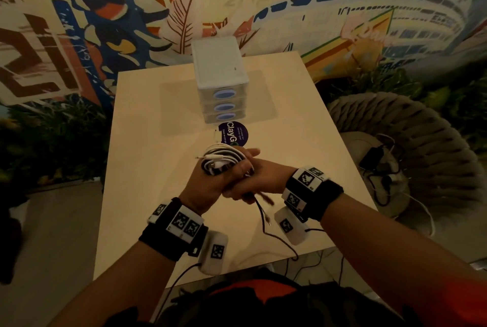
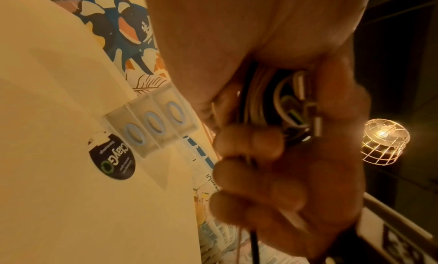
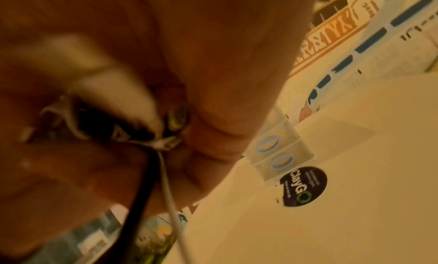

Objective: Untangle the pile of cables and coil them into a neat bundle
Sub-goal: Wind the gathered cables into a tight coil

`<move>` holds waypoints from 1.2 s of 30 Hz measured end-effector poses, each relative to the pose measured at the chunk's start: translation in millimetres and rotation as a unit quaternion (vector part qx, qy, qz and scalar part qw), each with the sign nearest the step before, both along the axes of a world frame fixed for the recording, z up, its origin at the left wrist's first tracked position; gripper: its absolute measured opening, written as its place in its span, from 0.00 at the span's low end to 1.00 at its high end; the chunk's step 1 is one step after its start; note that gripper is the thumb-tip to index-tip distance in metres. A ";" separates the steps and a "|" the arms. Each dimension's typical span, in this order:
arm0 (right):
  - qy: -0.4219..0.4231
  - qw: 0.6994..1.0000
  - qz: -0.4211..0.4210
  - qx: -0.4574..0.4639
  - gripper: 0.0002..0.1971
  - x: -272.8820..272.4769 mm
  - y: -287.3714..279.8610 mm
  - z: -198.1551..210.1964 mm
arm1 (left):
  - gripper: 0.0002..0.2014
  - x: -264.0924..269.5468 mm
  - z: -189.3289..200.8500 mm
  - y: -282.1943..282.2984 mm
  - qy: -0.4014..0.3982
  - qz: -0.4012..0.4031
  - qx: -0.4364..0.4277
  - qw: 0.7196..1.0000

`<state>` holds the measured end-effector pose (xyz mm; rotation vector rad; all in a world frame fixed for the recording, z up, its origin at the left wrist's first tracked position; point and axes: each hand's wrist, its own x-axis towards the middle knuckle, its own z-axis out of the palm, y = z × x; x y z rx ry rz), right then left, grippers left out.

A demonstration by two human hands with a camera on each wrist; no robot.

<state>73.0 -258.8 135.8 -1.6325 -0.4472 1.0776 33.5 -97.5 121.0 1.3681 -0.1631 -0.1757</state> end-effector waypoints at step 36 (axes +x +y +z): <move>0.255 0.940 -0.226 -0.002 0.27 18.2 -20.9 -34.9 | 0.23 9.7 -9.3 3.5 -0.196 -0.098 0.602 0.768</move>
